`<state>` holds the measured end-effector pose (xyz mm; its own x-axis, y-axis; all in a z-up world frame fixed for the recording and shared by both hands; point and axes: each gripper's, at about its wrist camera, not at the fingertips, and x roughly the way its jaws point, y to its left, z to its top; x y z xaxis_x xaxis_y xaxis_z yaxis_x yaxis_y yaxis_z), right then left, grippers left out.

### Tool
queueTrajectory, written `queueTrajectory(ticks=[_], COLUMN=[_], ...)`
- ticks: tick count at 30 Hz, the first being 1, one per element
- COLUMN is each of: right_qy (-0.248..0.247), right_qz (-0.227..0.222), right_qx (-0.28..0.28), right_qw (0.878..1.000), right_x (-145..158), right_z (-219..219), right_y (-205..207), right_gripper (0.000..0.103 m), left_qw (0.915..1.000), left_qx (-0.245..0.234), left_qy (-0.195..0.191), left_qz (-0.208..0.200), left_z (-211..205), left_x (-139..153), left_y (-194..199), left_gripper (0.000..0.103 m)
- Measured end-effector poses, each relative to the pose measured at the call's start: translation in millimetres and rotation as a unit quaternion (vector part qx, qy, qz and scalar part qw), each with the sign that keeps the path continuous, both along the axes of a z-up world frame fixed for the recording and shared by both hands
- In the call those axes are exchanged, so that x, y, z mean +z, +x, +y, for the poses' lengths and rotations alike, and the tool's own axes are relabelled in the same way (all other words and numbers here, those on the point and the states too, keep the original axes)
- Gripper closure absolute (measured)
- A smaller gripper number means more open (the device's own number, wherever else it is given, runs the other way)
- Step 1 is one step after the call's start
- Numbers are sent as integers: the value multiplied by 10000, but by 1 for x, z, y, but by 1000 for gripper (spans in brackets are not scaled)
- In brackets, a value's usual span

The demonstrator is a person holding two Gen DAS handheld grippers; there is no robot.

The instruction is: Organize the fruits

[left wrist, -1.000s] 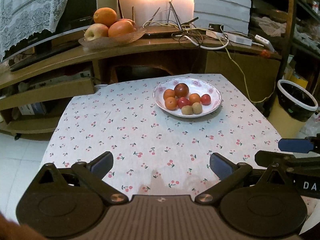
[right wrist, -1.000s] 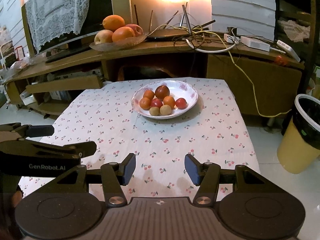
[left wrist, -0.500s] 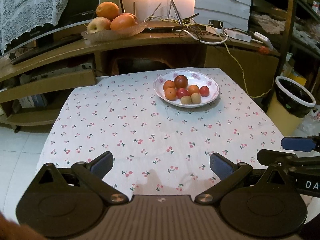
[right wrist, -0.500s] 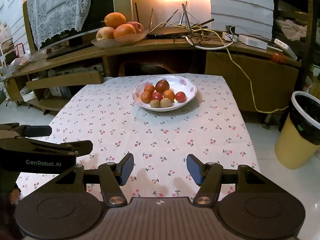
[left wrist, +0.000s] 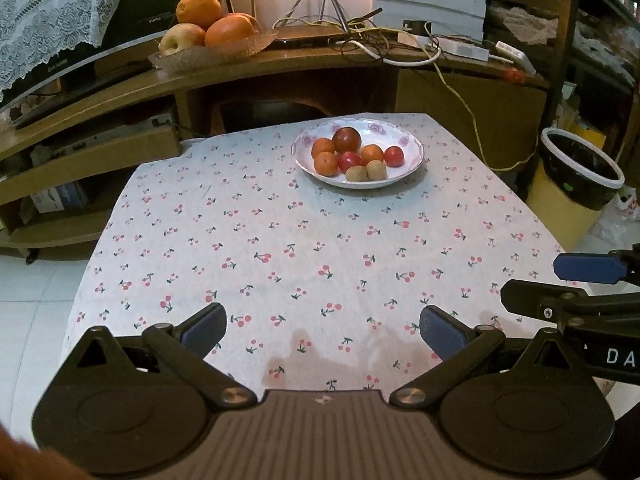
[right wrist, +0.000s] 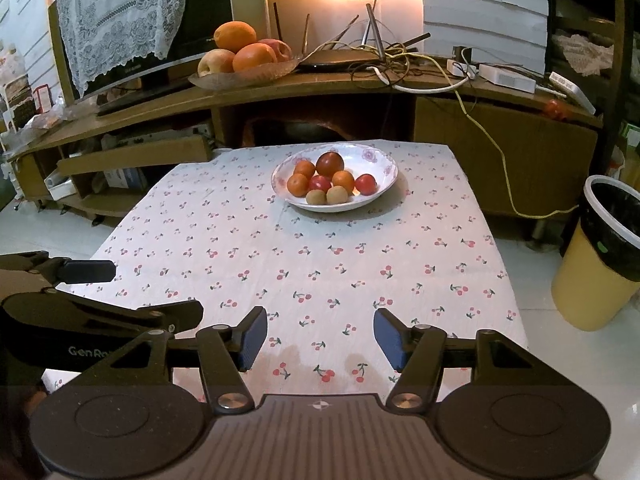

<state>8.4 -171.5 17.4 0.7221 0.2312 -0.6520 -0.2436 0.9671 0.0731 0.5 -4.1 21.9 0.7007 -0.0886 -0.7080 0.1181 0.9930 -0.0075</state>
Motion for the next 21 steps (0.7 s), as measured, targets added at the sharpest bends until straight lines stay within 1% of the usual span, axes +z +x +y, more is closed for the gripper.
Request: queueTrajectory(ticks=[12,21], right_qy=[-38,-42], right_qz=[80,121], right_qx=[27,32], right_qw=[10000,9999], right_x=[-4,-7], right_z=[1,2], right_y=[-1,-2], right_gripper=[42,42], left_qw=[9998,9998], left_qx=[163,195], left_qy=[-94,-19], left_qz=[38,62], left_z=[5,3], left_x=[-2,-3], left_y=[-3,-2], left_gripper=[0,0])
